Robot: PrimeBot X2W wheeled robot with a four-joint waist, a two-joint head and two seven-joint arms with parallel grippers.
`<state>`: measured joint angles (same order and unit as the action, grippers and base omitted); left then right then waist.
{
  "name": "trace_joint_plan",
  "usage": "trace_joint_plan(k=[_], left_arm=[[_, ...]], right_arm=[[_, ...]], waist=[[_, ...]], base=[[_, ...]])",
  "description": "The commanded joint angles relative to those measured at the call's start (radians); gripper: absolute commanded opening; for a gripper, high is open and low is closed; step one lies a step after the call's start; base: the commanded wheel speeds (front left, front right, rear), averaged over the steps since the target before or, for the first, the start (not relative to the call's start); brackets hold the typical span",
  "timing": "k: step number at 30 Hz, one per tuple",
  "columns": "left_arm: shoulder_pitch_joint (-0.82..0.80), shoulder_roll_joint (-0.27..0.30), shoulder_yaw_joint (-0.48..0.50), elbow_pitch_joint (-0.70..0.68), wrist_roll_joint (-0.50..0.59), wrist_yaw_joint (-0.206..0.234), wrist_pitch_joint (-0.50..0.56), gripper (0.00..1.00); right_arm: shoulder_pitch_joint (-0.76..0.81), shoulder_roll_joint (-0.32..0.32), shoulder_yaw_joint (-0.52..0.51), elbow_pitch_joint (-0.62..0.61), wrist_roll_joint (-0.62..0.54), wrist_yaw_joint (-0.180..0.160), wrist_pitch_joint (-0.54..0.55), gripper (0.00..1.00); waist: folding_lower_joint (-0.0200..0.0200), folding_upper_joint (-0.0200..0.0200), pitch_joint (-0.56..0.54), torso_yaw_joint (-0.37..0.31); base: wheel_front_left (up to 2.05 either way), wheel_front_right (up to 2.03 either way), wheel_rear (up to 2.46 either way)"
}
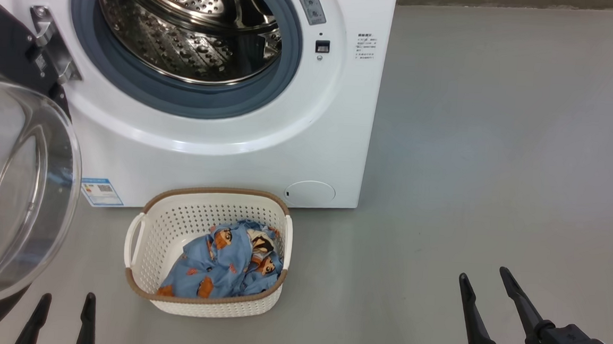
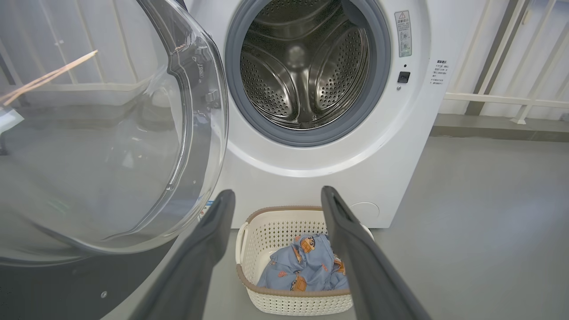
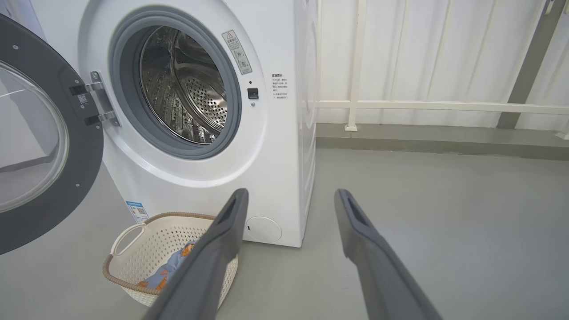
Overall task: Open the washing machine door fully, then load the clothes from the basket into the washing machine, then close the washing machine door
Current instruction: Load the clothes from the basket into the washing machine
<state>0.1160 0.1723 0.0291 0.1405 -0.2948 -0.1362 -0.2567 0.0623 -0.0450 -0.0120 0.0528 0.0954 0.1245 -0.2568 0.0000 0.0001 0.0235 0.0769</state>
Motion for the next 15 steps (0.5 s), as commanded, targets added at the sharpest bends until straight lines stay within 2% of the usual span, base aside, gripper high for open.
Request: trace_joint_plan(k=[1,6,15], left_arm=[[-0.036,0.023,0.036,-0.014,-0.009,0.006,-0.005,1.0],[-0.039,0.024,0.042,-0.014,-0.009,0.006,-0.005,1.0],[-0.051,0.012,0.073,-0.014,-0.002,0.006,-0.005,1.0]], right_arm=[[-0.004,-0.005,0.025,-0.023,-0.013,0.006,-0.005,1.0],[-0.007,-0.005,0.023,-0.021,-0.013,0.006,-0.005,1.0],[-0.011,-0.005,0.027,-0.014,-0.009,0.006,-0.005,1.0]], waist=[[0.0,-0.0001,0.001,0.0],[0.0,-0.0001,0.005,-0.001],[0.0,-0.0001,0.015,0.0]], base=[[0.96,-0.96,0.0],[1.37,-1.37,0.0],[2.1,-1.98,-0.11]])
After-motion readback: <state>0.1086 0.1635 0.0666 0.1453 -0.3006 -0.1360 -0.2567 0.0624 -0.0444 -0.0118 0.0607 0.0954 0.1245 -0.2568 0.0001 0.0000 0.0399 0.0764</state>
